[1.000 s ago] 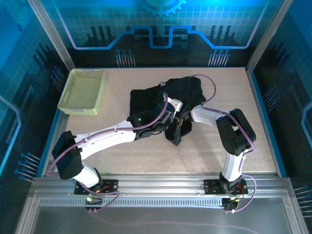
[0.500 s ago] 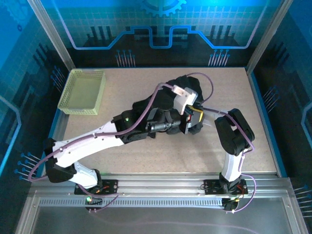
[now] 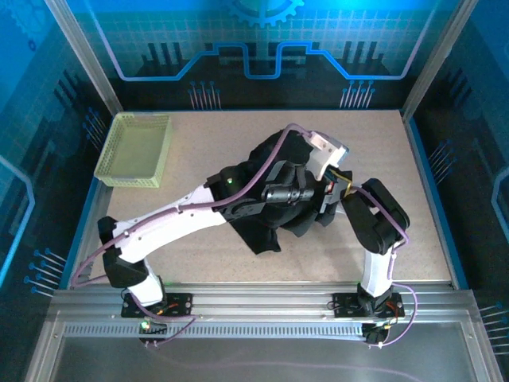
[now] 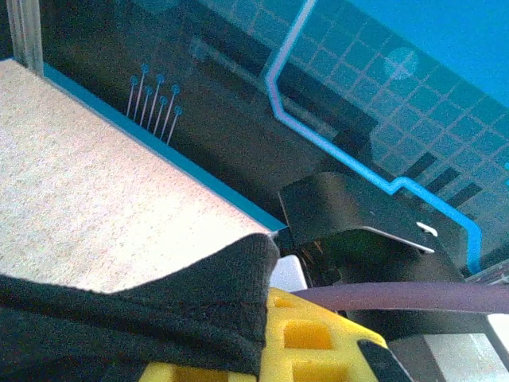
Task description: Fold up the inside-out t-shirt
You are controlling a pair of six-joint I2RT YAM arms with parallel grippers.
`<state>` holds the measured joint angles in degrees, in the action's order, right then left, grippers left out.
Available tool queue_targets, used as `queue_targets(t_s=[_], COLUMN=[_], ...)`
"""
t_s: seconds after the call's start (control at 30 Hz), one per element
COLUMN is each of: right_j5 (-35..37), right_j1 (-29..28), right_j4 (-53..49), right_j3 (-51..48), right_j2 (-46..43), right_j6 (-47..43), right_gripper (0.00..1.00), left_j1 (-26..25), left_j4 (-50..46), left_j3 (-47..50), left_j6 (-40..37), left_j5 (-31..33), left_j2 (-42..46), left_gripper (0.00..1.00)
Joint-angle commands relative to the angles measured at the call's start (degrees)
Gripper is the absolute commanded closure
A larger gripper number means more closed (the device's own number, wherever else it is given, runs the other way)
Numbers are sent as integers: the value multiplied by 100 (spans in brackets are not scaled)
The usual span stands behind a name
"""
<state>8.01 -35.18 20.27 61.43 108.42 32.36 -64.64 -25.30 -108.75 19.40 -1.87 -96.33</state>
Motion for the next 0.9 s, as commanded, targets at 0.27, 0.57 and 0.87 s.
queue_targets(t_s=[0.27,0.57,0.87], right_j5=[-460,-985,-482], right_j1=[402,206,251], right_j4=[-105,21,-1568], right_j3=[792,922,2231], right_j2=[623,1134,1508], right_j6=[536,-209,-114], right_gripper=[19,19,15], left_j1=[-480,-467,-501], left_j4=[252,422,759], left_j3=[-1227,-993,-1146], left_j6=[-36,-169,129], left_j5=[-1307,-1204,-1789], left_j2=[-666,-387,-459], left_gripper=[100,100,100])
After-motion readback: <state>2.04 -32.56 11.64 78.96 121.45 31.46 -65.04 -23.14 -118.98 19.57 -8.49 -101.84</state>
